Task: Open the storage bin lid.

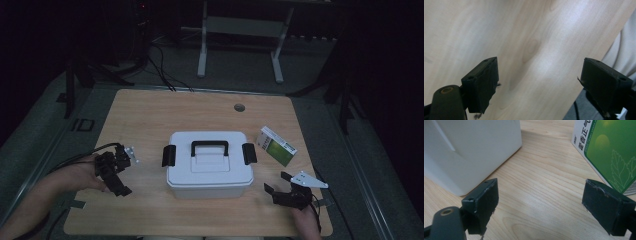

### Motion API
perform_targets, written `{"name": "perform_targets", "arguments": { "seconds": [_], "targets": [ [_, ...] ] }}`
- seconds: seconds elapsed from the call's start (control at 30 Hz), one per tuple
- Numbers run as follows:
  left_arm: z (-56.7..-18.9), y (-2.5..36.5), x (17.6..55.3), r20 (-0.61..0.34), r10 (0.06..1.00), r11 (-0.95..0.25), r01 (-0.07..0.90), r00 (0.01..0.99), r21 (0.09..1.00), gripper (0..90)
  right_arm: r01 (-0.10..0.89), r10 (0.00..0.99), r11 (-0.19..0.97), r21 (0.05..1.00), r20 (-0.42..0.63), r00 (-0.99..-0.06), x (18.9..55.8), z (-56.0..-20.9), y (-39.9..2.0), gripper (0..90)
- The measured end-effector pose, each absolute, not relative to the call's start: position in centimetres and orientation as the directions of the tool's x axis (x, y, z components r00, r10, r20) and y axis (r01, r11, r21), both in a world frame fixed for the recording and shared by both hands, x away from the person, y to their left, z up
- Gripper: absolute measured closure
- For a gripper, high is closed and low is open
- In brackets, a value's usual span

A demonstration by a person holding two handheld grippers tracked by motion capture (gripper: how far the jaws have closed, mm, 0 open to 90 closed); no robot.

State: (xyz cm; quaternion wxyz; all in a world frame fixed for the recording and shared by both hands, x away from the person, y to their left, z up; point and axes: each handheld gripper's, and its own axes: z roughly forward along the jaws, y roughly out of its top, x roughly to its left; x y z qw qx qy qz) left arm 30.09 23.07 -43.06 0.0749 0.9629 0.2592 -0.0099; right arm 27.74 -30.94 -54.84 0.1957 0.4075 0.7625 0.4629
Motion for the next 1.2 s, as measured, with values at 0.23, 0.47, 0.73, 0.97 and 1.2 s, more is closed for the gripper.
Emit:
{"name": "perform_targets", "arguments": {
  "seconds": [0.23, 0.47, 0.73, 0.97, 1.2],
  "targets": [
    [-41.3, 22.2, 30.7, -0.044, 0.478, -0.867, 0.479, 0.877, 0.138, 15.1, 0.442, 0.802, 0.238, 0.865, 0.081, -0.592, 27.7, -54.9, -30.9, 13.6],
    [-39.2, 20.6, 31.3, -0.042, 0.442, -0.881, 0.443, 0.896, 0.165, 15.1, 0.444, 0.799, 0.241, 0.863, 0.082, -0.595, 27.8, -54.9, -31.0, 13.5],
    [-37.4, 18.9, 31.7, -0.022, 0.401, -0.902, 0.399, 0.916, 0.162, 15.4, 0.443, 0.800, 0.242, 0.863, 0.081, -0.594, 27.8, -55.0, -31.0, 13.5],
    [-36.4, 17.1, 32.0, -0.017, 0.359, -0.920, 0.356, 0.933, 0.164, 15.4, 0.440, 0.802, 0.237, 0.866, 0.081, -0.591, 27.7, -54.9, -31.0, 13.6],
    [-35.0, 14.9, 32.7, -0.004, 0.318, -0.934, 0.314, 0.948, 0.167, 15.3, 0.440, 0.801, 0.237, 0.866, 0.082, -0.594, 27.7, -55.0, -31.0, 13.5]
  ]
}}
